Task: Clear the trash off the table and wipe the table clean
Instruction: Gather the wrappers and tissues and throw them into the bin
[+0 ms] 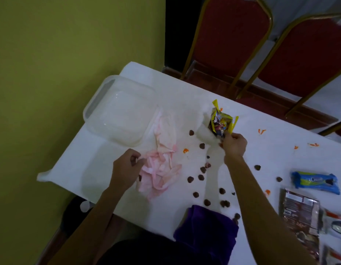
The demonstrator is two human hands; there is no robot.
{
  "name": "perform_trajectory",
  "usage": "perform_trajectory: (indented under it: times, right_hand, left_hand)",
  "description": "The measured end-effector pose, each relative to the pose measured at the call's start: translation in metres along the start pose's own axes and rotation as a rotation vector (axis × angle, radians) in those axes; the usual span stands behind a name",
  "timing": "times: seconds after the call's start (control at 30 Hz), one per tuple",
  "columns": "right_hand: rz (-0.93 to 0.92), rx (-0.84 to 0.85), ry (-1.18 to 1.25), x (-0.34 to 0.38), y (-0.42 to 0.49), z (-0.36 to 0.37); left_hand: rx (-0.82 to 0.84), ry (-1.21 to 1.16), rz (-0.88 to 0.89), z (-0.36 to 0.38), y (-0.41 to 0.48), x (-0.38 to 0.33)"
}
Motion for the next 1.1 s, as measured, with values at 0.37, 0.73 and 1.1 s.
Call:
perform_trajectory:
  times: [0.37, 0.73, 1.1]
  right_hand:
    - [-0.167, 0.407, -0.424, -0.023, -0.121, 0.148]
    - [-0.264, 0.373, -0.789, -0.025, -0.125, 0.163]
    - [-0.29, 0.428, -0.725, -0.055, -0.155, 0.102]
  left_hand:
    - [0.186, 0.043, -0.057, 0.05, -0.012, 0.008]
    - [-0.007, -0.002, -0.057, -0.007, -0.029, 0.029]
    - [0.197, 0.199, -0.01, 0.049, -0.053, 0.043]
Point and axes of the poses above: each hand's wrist, its own y-axis towards the middle knuckle, its own z-axis out of the palm, x = y × z, the point moved 10 cm from there along y, towards the middle knuckle, and after that the axes turned 13 degrees about z, right-handed, at the moved point
